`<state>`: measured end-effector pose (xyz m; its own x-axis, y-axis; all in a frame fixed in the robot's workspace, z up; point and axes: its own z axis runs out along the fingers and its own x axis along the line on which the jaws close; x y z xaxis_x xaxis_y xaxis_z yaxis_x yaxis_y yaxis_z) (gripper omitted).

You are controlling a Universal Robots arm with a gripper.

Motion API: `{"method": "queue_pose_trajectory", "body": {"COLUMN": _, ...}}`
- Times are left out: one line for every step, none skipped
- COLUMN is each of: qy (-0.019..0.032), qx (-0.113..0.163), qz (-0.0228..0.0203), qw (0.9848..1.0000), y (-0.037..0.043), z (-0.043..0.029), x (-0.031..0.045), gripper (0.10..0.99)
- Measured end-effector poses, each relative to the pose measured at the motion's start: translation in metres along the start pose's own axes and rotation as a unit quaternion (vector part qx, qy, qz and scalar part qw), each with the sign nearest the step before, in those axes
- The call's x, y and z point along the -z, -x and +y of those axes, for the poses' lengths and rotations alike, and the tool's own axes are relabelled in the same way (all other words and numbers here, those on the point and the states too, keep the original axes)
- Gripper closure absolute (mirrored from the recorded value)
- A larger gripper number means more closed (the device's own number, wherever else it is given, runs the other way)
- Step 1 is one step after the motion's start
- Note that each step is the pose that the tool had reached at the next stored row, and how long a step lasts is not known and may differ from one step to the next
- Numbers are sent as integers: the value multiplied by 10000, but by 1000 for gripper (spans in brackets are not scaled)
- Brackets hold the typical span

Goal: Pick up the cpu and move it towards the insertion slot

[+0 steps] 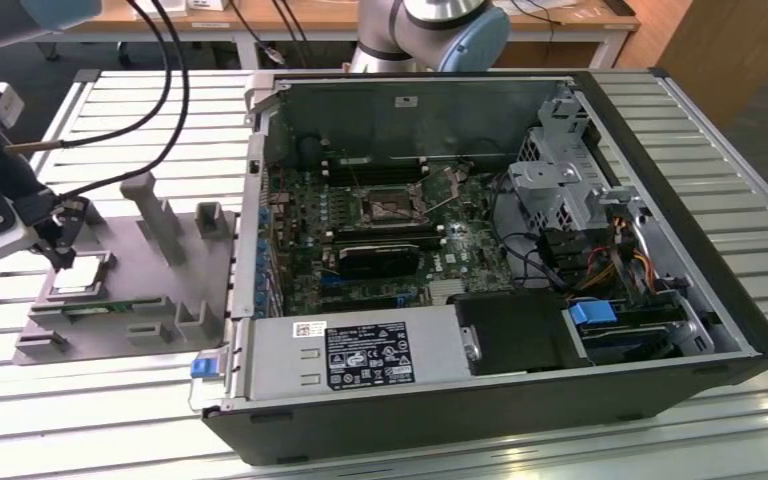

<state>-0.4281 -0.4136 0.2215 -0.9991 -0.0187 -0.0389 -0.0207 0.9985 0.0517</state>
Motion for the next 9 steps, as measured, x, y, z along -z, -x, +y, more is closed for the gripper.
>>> {"method": "queue_pose_trajectory", "body": {"qy": 1, "qx": 0, "qz": -4, "qw": 10000, "y": -6, "z": -2, "x": -15, "gripper": 984}}
{"method": "queue_pose_trajectory", "body": {"qy": 1, "qx": 0, "qz": -8, "qw": 10000, "y": -13, "z": -3, "x": -29, "gripper": 984}}
{"method": "queue_pose_trajectory", "body": {"qy": 2, "qx": 0, "qz": -12, "qw": 10000, "y": -22, "z": -4, "x": -45, "gripper": 984}}
{"method": "queue_pose_trajectory", "body": {"qy": 4, "qx": 0, "qz": -16, "qw": 10000, "y": -30, "z": -5, "x": -60, "gripper": 984}}
{"method": "queue_pose_trajectory", "body": {"qy": 6, "qx": 1, "qz": -18, "qw": 10000, "y": -38, "z": -6, "x": -74, "gripper": 984}}
{"method": "queue_pose_trajectory", "body": {"qy": 10, "qx": 1, "qz": -22, "qw": 10000, "y": -45, "z": -6, "x": -89, "gripper": 984}}
{"method": "queue_pose_trajectory", "body": {"qy": 13, "qx": 1, "qz": -27, "qw": 10000, "y": -48, "z": -7, "x": -106, "gripper": 984}}
{"method": "queue_pose_trajectory", "body": {"qy": 14, "qx": 1, "qz": -29, "qw": 10000, "y": -49, "z": -8, "x": -124, "gripper": 984}}
{"method": "queue_pose_trajectory", "body": {"qy": 15, "qx": 2, "qz": -30, "qw": 10000, "y": -51, "z": -9, "x": -143, "gripper": 984}}
